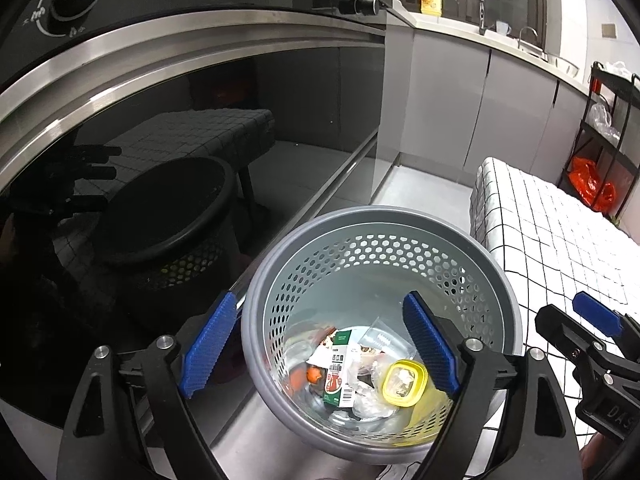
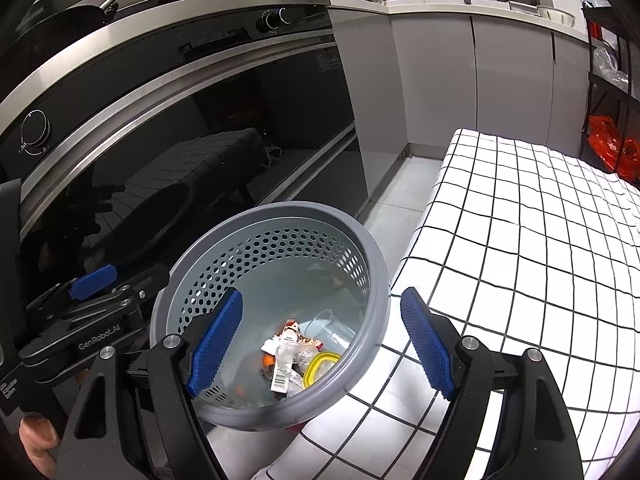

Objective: Collect trash

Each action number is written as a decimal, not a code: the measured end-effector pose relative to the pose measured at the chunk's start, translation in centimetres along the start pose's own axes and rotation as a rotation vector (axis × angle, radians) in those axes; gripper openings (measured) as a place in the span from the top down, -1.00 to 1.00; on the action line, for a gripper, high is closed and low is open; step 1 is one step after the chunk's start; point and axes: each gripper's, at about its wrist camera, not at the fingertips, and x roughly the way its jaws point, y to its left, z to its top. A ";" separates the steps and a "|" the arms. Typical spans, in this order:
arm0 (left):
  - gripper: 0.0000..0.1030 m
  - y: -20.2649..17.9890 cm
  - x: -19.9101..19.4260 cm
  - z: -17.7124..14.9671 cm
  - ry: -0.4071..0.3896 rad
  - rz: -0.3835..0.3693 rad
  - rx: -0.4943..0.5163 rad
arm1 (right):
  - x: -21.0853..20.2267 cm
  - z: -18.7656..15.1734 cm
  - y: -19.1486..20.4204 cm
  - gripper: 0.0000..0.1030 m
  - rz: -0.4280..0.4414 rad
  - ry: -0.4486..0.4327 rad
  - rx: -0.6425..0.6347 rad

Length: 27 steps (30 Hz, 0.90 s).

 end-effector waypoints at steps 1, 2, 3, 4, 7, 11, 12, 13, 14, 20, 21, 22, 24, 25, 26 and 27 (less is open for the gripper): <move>-0.69 0.1 -0.1 0.0 -0.003 0.002 -0.005 | -0.1 0.0 0.1 -0.51 -0.001 -0.001 -0.001; -0.70 0.3 -0.3 0.0 -0.007 0.004 -0.013 | -0.1 0.0 0.2 -0.51 -0.003 -0.003 -0.001; -0.71 0.3 -0.4 0.0 -0.009 0.004 -0.017 | -0.2 0.0 0.3 -0.51 -0.004 -0.004 -0.002; -0.71 0.4 -0.5 0.0 -0.013 0.003 -0.023 | -0.2 0.0 0.4 -0.51 -0.006 -0.006 -0.003; -0.74 0.6 -0.7 -0.1 -0.018 0.008 -0.025 | -0.3 0.0 0.6 -0.51 -0.011 -0.010 -0.007; -0.76 0.8 -1.0 -0.1 -0.028 0.013 -0.024 | -0.5 -0.1 0.9 -0.51 -0.022 -0.017 -0.017; -0.76 0.7 -1.0 -0.2 -0.028 0.013 -0.021 | -0.5 -0.1 0.9 -0.51 -0.022 -0.016 -0.016; -0.76 0.7 -1.1 -0.2 -0.029 0.012 -0.018 | -0.5 -0.1 0.9 -0.51 -0.021 -0.016 -0.013; -0.77 0.6 -1.1 -0.2 -0.030 0.013 -0.013 | -0.5 -0.1 0.9 -0.51 -0.021 -0.016 -0.012; -0.81 0.3 -1.1 -0.1 -0.041 0.018 0.004 | -0.6 -0.1 0.8 -0.51 -0.028 -0.018 -0.007; -0.82 0.4 -1.2 -0.1 -0.042 0.017 0.003 | -0.7 -0.1 0.8 -0.51 -0.029 -0.018 -0.006; -0.82 0.4 -1.2 -0.1 -0.044 0.016 0.002 | -0.8 -0.1 0.8 -0.51 -0.030 -0.019 -0.005; -0.82 0.4 -1.3 -0.1 -0.045 0.016 0.000 | -0.9 -0.1 0.7 -0.51 -0.033 -0.020 -0.004; -0.83 0.4 -1.3 -0.1 -0.045 0.016 0.000 | -0.9 -0.1 0.7 -0.51 -0.033 -0.021 -0.003; -0.83 0.4 -1.3 -0.1 -0.046 0.014 0.000 | -0.9 -0.1 0.6 -0.51 -0.033 -0.020 -0.003; -0.83 0.3 -1.4 -0.2 -0.049 0.012 0.001 | -0.9 -0.1 0.6 -0.51 -0.033 -0.020 -0.003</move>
